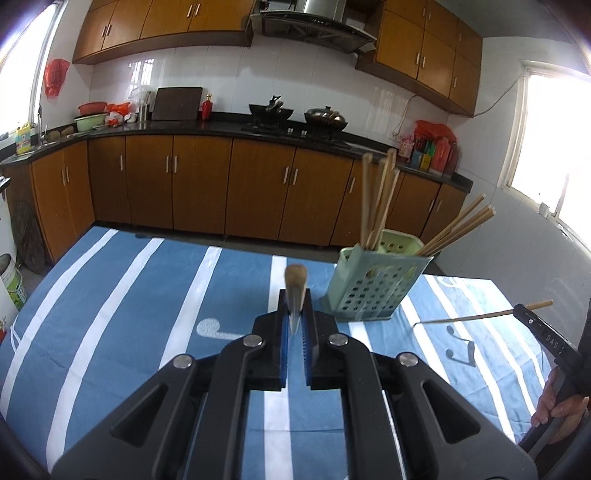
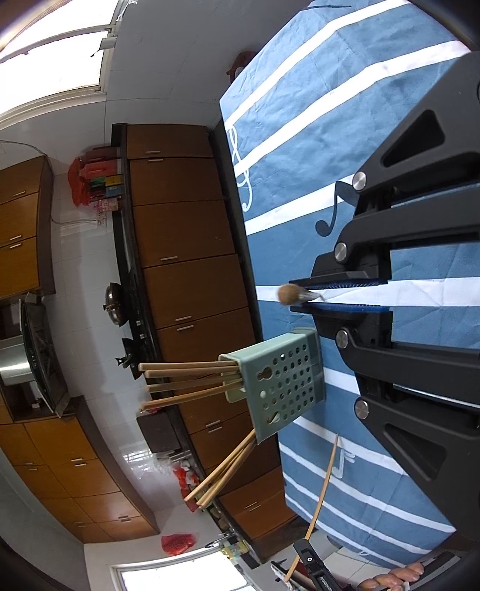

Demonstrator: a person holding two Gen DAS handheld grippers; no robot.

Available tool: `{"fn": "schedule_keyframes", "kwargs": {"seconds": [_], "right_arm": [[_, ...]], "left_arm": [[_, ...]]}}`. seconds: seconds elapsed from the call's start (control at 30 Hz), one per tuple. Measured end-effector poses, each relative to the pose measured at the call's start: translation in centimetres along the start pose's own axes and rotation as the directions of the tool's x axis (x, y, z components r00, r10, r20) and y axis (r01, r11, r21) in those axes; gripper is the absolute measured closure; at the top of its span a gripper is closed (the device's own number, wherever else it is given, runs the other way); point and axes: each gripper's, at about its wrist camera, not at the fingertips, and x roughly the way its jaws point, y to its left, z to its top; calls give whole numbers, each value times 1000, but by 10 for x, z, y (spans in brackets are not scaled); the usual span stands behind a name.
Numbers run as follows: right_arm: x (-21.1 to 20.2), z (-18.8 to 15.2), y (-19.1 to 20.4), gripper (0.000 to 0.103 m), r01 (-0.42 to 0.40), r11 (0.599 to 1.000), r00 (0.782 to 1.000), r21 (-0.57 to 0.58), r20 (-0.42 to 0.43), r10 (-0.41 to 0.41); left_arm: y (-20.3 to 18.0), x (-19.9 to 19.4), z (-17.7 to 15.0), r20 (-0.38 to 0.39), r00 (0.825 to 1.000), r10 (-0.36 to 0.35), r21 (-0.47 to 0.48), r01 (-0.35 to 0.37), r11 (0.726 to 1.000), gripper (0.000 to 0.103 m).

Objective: Organize utensils
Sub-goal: 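Lift both chopsticks upright and carry them above the green holder, then lower both chopsticks into the green holder and open both tools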

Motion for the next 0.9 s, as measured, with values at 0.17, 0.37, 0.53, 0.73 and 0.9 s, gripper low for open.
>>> {"fn": "schedule_keyframes", "kwargs": {"seconds": [0.17,0.37,0.53,0.73,0.9], "right_arm": [[-7,20,4,96,-37,999,999,22,27,36],[-24,53,15,96,-138,990,988,25,70,136],[-44,86,27,96,-219,976,965,20,154,214],[-53,122,47,96,-263,965,933,7,258,252],[-35,137,64,96,-207,978,930,-34,305,207]], "left_arm": [[-13,-9,22,21,998,-56,15,56,998,96],[-36,-29,50,44,989,-141,54,139,989,96],[-57,-46,74,91,978,-188,92,179,979,96],[-82,-45,101,134,972,-194,137,176,975,96],[-89,-22,115,92,981,-169,140,155,978,96]]}}
